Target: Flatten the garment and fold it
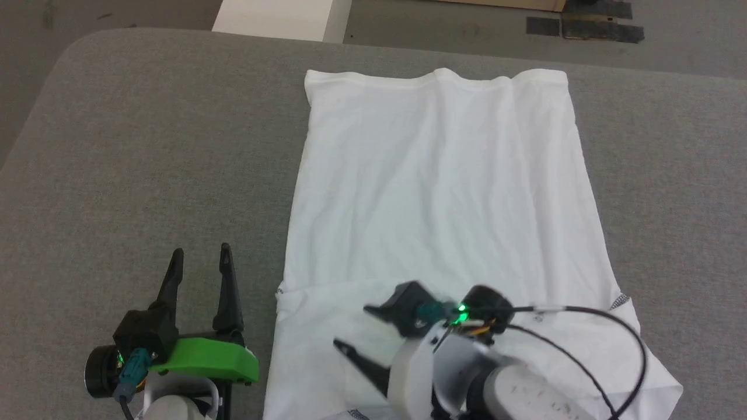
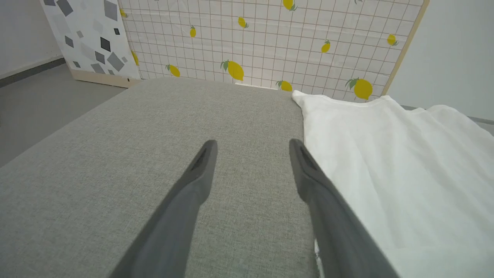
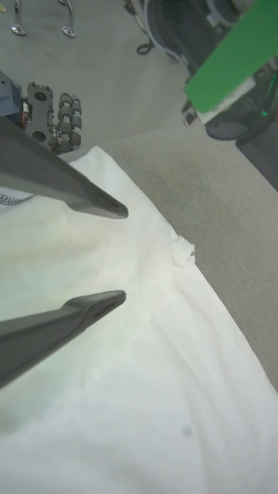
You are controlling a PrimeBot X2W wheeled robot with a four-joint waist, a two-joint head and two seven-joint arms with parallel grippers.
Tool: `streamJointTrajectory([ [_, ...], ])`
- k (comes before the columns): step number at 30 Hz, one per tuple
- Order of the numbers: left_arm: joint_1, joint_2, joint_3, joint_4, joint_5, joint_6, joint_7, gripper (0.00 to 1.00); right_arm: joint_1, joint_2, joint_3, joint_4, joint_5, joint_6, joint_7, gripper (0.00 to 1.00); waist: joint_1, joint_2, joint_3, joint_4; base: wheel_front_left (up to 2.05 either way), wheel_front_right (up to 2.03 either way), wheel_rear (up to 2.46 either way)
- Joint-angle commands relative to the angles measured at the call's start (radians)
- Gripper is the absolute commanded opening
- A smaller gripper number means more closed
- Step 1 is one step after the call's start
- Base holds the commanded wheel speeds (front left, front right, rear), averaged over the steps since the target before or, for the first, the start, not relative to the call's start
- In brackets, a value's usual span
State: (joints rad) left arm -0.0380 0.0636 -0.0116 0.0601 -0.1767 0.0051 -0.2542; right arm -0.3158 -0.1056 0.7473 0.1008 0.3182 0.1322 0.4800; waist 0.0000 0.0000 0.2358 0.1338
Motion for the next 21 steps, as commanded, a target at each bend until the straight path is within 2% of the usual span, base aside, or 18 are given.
streamJointTrajectory([
  [1,-0.007,0.003,0.001,-0.004,0.003,0.004,-0.007,1.0,0.0,0.01,-0.049,-0.029,0.006,-0.002,-0.045,1.0,0.0,0.0,-0.01,-0.025,0.0,0.0,0.0],
  [6,-0.027,0.034,0.002,-0.007,0.017,-0.005,-0.006,1.0,0.06,0.035,-0.297,-0.155,-0.06,-0.002,-0.225,1.0,0.0,0.0,-0.013,-0.087,0.0,0.0,0.0],
  [11,-0.109,0.088,0.014,-0.009,0.01,-0.033,0.033,1.0,0.134,0.05,-0.506,-0.249,-0.137,-0.002,-0.353,1.0,0.0,0.0,0.008,-0.163,0.0,0.0,0.0],
  [15,-0.225,0.16,0.022,-0.003,0.012,-0.061,0.124,1.0,0.172,0.054,-0.648,-0.264,-0.17,-0.002,-0.43,1.0,0.0,0.0,0.057,-0.227,0.0,0.0,0.0],
  [21,-0.456,0.29,-0.01,0.06,0.006,-0.112,0.343,1.0,0.185,0.055,-0.773,-0.243,-0.101,-0.002,-0.506,1.0,0.0,0.0,0.167,-0.305,0.0,0.0,0.0],
])
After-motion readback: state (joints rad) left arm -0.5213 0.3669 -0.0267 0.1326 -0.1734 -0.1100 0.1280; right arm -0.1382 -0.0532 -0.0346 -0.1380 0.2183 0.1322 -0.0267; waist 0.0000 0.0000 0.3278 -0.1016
